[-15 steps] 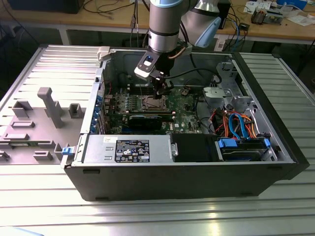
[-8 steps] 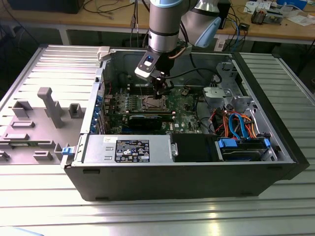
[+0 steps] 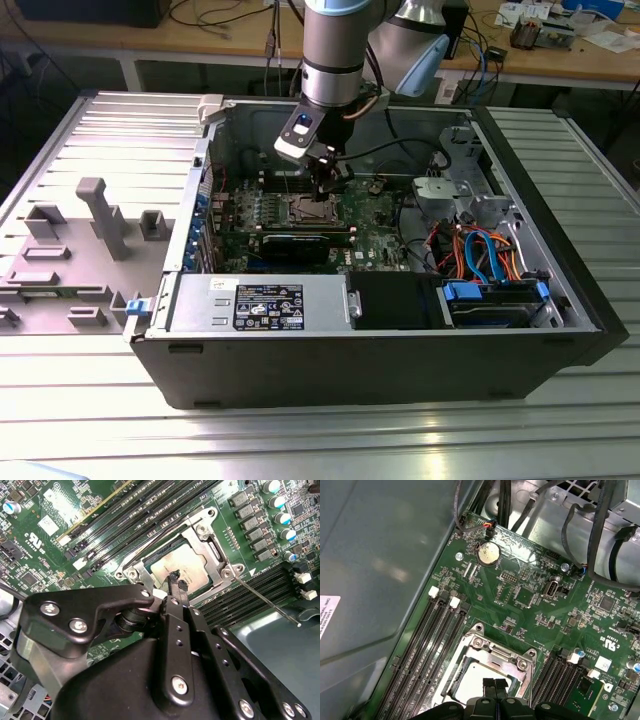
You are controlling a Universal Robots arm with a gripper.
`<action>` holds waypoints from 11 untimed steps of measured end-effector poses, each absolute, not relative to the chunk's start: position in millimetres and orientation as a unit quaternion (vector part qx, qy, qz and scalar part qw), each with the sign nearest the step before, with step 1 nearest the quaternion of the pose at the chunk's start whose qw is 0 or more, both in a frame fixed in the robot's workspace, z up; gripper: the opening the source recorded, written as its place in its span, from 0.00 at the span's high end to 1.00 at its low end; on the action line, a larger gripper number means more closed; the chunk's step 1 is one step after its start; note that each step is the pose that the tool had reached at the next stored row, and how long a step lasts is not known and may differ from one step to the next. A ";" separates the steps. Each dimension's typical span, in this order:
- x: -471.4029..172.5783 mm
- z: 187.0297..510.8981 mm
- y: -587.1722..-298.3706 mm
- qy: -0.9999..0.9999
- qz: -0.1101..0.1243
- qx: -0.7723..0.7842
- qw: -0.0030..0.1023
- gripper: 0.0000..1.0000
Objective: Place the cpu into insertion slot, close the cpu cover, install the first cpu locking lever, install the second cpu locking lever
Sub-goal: 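Install the first cpu locking lever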
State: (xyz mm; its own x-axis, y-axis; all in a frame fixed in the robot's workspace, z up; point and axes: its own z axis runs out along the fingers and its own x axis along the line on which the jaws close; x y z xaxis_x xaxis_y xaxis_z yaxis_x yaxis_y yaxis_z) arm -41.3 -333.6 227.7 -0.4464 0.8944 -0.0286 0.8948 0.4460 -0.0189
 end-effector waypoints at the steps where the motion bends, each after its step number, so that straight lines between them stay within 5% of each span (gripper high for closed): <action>1: -41.3 227.7 -333.6 0.851 -0.016 0.525 0.007 0.89; 11: -41.3 227.7 -333.6 0.859 -0.015 0.511 0.007 0.89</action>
